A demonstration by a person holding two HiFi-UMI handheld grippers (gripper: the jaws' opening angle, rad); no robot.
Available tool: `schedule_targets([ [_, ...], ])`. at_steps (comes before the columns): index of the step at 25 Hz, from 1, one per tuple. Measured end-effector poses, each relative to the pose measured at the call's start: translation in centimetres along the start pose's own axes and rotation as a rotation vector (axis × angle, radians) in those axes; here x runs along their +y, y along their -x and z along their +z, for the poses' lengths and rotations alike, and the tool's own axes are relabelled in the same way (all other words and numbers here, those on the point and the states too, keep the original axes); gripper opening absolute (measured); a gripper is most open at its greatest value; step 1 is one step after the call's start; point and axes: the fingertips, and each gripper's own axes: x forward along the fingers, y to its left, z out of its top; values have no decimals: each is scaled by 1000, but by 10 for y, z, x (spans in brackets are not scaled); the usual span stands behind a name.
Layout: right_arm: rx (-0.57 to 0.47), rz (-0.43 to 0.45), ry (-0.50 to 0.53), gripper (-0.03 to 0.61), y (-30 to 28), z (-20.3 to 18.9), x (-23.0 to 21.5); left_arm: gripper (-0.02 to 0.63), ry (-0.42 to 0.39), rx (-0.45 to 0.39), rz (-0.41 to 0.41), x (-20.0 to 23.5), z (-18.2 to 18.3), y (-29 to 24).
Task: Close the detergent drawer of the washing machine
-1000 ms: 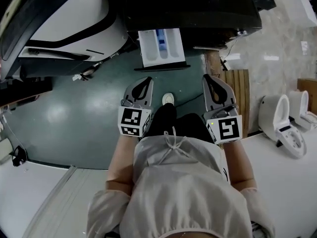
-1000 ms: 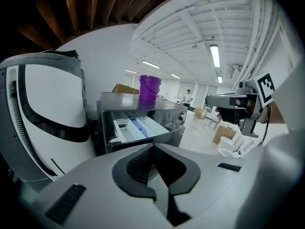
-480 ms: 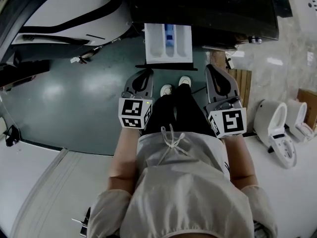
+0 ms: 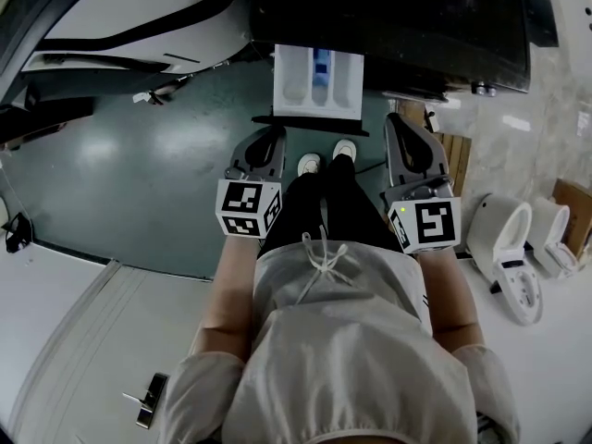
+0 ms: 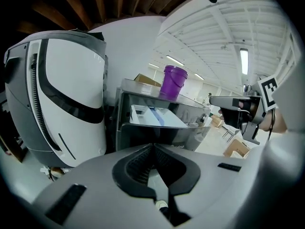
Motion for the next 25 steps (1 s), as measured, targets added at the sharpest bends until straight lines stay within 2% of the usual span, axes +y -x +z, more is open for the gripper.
schedule_targets([
  [9,7,24,9,5,-19,9,-14,18,-3,-8,34,11,24,-23],
  [25,-18,5,-1,5,-56,23,-48,18,-22,-38,79,34,69,-72],
])
